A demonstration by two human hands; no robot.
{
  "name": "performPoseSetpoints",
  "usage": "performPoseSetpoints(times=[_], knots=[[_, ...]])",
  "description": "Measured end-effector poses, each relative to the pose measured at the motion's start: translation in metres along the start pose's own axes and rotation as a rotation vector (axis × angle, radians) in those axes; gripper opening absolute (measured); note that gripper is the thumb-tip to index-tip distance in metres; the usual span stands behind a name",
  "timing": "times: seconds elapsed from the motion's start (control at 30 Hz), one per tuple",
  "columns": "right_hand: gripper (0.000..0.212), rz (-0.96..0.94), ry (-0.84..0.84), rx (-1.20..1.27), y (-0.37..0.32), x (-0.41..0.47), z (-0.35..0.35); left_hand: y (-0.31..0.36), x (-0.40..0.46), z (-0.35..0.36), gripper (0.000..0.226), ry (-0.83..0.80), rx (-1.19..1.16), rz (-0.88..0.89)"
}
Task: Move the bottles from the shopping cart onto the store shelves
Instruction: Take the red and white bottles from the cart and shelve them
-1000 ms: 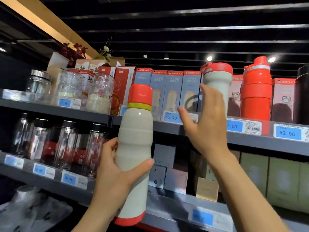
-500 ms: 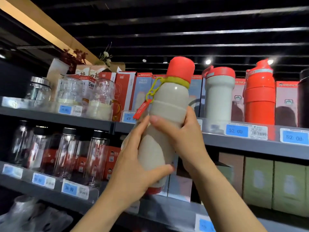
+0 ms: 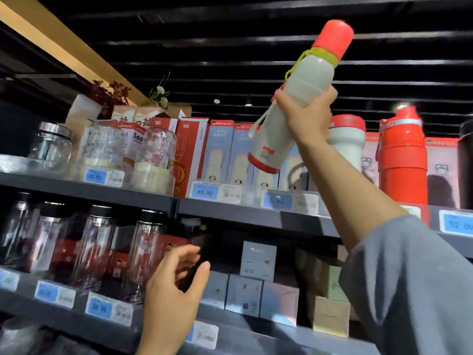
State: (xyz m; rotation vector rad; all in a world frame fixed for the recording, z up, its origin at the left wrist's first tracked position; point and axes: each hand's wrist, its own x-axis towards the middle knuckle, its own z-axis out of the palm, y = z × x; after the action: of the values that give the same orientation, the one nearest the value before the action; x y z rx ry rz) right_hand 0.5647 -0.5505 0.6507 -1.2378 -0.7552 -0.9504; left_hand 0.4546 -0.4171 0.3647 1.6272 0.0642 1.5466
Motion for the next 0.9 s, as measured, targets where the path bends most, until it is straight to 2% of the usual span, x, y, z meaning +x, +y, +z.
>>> performPoseSetpoints(times=[0.13,0.2,0.23,0.33,0.47,0.77,0.9], knots=[[0.084,-0.047,-0.068,-0.27,0.026,-0.005,-0.001,-0.02,-0.004,0.001,0.028,-0.013,0.17,0.073],[0.082,0.025,-0.153,-0.386,0.034,-0.01,-0.001,-0.034,-0.011,0.007,0.011,-0.046,0.256,0.094],[0.081,0.069,-0.199,-0.422,0.038,-0.012,-0.001,-0.043,-0.014,0.011,0.015,-0.067,0.322,0.099],[0.084,0.137,-0.278,-0.463,0.048,-0.015,-0.003,-0.079,-0.03,0.02,0.047,-0.136,0.523,0.151],[0.093,0.137,-0.3,-0.522,0.051,-0.011,-0.004,-0.095,-0.037,0.028,0.064,-0.324,0.694,0.081],[0.089,0.097,-0.289,-0.628,0.057,-0.024,0.009,-0.092,-0.035,0.027,0.067,-0.425,0.79,-0.01],[0.101,0.083,-0.34,-0.68,0.055,-0.029,0.004,-0.092,-0.035,0.026,0.068,-0.441,0.826,-0.019]])
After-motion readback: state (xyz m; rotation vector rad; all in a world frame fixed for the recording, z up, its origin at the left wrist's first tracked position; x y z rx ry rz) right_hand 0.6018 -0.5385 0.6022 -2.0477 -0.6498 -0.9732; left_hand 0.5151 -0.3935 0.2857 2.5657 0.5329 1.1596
